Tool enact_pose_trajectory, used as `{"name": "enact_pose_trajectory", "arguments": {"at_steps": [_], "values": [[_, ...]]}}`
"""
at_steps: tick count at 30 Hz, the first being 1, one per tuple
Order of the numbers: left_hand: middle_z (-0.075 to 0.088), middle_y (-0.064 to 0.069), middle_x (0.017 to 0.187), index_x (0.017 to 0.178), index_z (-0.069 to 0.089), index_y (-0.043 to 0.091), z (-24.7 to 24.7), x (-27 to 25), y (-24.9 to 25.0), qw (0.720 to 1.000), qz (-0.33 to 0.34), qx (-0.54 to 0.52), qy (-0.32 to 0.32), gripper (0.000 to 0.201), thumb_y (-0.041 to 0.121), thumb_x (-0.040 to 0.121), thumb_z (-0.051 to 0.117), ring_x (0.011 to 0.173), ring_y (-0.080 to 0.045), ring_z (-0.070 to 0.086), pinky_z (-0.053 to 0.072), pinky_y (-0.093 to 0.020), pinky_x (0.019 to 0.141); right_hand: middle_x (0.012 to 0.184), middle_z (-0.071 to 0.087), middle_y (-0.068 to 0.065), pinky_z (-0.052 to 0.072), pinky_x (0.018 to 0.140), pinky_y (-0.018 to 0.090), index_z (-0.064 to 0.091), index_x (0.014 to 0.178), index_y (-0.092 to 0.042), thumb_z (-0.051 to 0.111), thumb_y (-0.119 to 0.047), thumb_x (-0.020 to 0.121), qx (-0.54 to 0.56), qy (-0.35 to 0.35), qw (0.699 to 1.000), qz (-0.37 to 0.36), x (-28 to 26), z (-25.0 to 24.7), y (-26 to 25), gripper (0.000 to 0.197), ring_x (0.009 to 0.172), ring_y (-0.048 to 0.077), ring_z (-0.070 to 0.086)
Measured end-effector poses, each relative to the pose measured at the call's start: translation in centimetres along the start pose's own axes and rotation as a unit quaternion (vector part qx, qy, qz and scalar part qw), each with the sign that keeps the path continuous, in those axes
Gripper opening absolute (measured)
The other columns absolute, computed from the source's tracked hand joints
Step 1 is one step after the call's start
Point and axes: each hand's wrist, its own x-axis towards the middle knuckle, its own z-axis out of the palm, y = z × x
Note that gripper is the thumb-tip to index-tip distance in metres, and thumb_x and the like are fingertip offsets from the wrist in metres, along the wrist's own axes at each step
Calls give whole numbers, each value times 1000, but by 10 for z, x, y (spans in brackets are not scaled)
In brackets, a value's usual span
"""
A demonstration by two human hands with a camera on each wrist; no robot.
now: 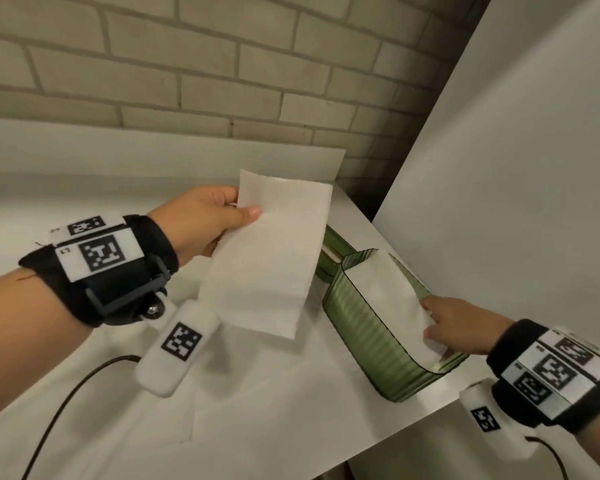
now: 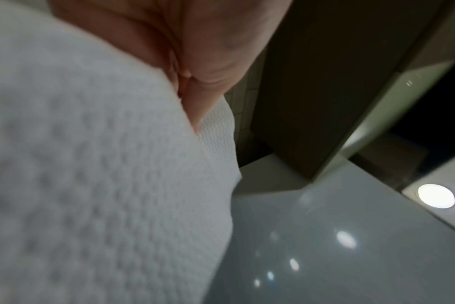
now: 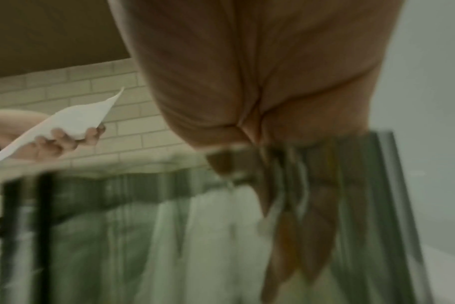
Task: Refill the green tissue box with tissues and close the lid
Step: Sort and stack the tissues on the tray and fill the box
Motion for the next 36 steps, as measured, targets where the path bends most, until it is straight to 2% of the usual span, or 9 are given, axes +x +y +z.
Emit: {"name": "enact_pose_trajectory", "arguments": {"at_steps": [6, 11, 17, 21, 24, 26, 29, 32, 36], "values": [[69, -3, 108, 120, 60, 15, 14, 10, 6, 997, -18, -78, 12, 28, 20, 94, 51, 84, -16, 67, 53, -28, 64, 94, 62, 13, 52, 55, 23, 52, 113, -6, 43, 6, 90, 135, -31, 990, 5, -5, -26, 1, 28, 70, 22, 63], [68, -5, 108, 123, 58, 11, 21, 17, 0, 988, -42, -147, 24, 30, 17, 95, 49, 83, -15, 66, 58, -25, 64, 102, 63, 17, 54, 53, 24, 53, 115, -3, 44, 8, 93, 335, -76, 939, 12, -8, -28, 8, 26, 71, 21, 67], [67, 0, 88, 115, 56, 12, 48, 24, -9, 969, -106, -218, 47, 20, 14, 96, 49, 53, -5, 67, 50, -15, 43, 110, 57, 9, 58, 71, 30, 42, 129, -10, 54, -7, 92, 117, -43, 992, 15, 3, -2, 4, 39, 82, 21, 68], [65, 0, 89, 116, 55, 11, 69, 27, -12, 966, -136, -217, 37, 21, 15, 96, 49, 67, -11, 64, 51, -16, 43, 88, 52, -7, 49, 72, 22, 37, 133, -16, 64, -31, 86, -98, 26, 995, -4, -5, -2, -5, 56, 82, 12, 58], [65, -2, 91, 121, 53, 8, 84, 29, -13, 963, -146, -224, 32, 26, 13, 96, 50, 73, -13, 63, 53, -18, 45, 96, 59, -2, 43, 69, 19, 48, 127, -17, 54, -27, 92, -118, 143, 982, -37, -10, -7, -9, 37, 81, 14, 57], [64, -2, 90, 123, 52, 7, 95, 31, -10, 960, -152, -234, 25, 27, 12, 96, 49, 73, -13, 62, 55, -20, 47, 92, 66, 1, 46, 68, 19, 59, 116, -17, 46, -25, 97, 31, 220, 972, -73, -13, -16, -11, 25, 77, 15, 61], [64, -4, 91, 124, 50, 5, 110, 35, -3, 957, -158, -243, 11, 28, 11, 97, 47, 72, -13, 61, 55, -21, 49, 92, 71, 11, 55, 80, 34, 58, 111, -17, 63, -61, 74, 414, 116, 898, -97, -21, -21, -20, 58, 85, 24, 70], [63, -7, 94, 126, 50, 3, 124, 38, 4, 951, -161, -265, 2, 30, 10, 97, 47, 71, -15, 61, 54, -22, 43, 101, 69, 9, 55, 77, 33, 57, 113, -17, 74, -77, 37, 483, 63, 865, -119, -16, -13, -22, 98, 94, 21, 70], [62, -8, 91, 126, 49, 0, 138, 40, 9, 943, -159, -292, -12, 29, 8, 98, 45, 72, -16, 61, 55, -23, 43, 104, 70, 2, 54, 83, 34, 63, 109, -13, 75, -73, 44, 471, 107, 862, -152, -9, -13, -19, 90, 94, 15, 66]]}}
